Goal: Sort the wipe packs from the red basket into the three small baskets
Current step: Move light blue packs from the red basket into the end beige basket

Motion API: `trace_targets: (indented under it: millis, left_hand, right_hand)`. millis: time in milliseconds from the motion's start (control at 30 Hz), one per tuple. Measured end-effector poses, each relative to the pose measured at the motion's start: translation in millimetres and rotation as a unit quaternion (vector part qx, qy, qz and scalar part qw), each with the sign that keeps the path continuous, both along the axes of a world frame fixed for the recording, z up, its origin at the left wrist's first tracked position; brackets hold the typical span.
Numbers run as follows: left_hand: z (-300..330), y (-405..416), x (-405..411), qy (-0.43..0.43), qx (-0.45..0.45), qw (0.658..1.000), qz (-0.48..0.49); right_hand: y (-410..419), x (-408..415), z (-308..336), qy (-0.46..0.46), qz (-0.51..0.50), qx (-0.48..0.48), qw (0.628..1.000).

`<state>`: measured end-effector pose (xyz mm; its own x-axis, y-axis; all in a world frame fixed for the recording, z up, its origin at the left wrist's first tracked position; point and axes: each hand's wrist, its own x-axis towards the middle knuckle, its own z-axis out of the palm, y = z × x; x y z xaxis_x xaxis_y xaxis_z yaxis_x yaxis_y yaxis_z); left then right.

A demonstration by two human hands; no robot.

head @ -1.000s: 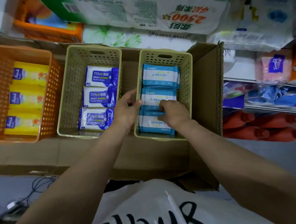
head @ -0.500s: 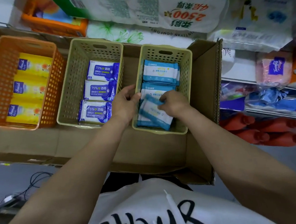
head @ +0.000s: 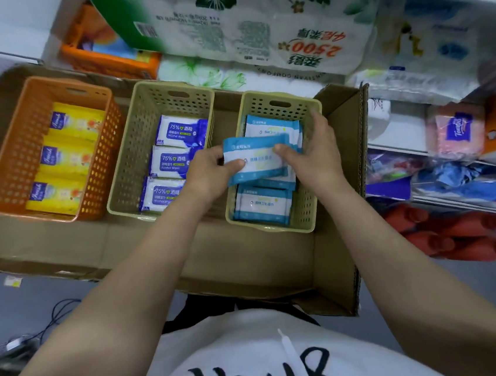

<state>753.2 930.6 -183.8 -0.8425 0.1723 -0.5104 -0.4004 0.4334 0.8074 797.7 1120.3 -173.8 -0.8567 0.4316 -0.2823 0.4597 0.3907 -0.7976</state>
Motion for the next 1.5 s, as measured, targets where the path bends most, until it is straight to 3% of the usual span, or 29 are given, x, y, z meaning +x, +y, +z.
trace_targets:
  millis: [133,333,500,600,800,1033,1367,1500]
  left_hand:
    - [-7,-8,-1,-0.045,0.020,0.998,-0.046]
    - [-24,-11,3,0.046,-0.093,0.994,-0.028]
    - [-32,-4,2,0.027,-0.096,0.993,-0.069]
    - [-37,3,3,0.014,-0.078,0.994,-0.069]
    - [-46,2,7,-0.036,0.000,0.999,-0.006]
    - [-52,1,12,-0.040,0.035,0.998,0.033]
    - [-33,-3,21,-0.005,-0.063,0.998,0.018]
    - [3,-25,16,0.067,-0.092,0.993,0.007]
  right_hand:
    - [13,-8,0,-0.104,0.222,-0.011,0.970]
    - [16,-9,-28,-0.117,0.152,0.077,0.978]
    - [-5,-6,-56,-0.244,0.294,0.151,0.912]
    - [-15,1,-70,-0.291,0.312,0.185,0.885]
    - [-17,12,-84,-0.218,0.268,0.225,0.911]
    - [-22,20,-90,-0.190,0.281,0.280,0.898]
    - [-20,13,-71,-0.187,0.306,0.284,0.889]
    - [-16,-13,-30,-0.188,0.321,0.261,0.891]
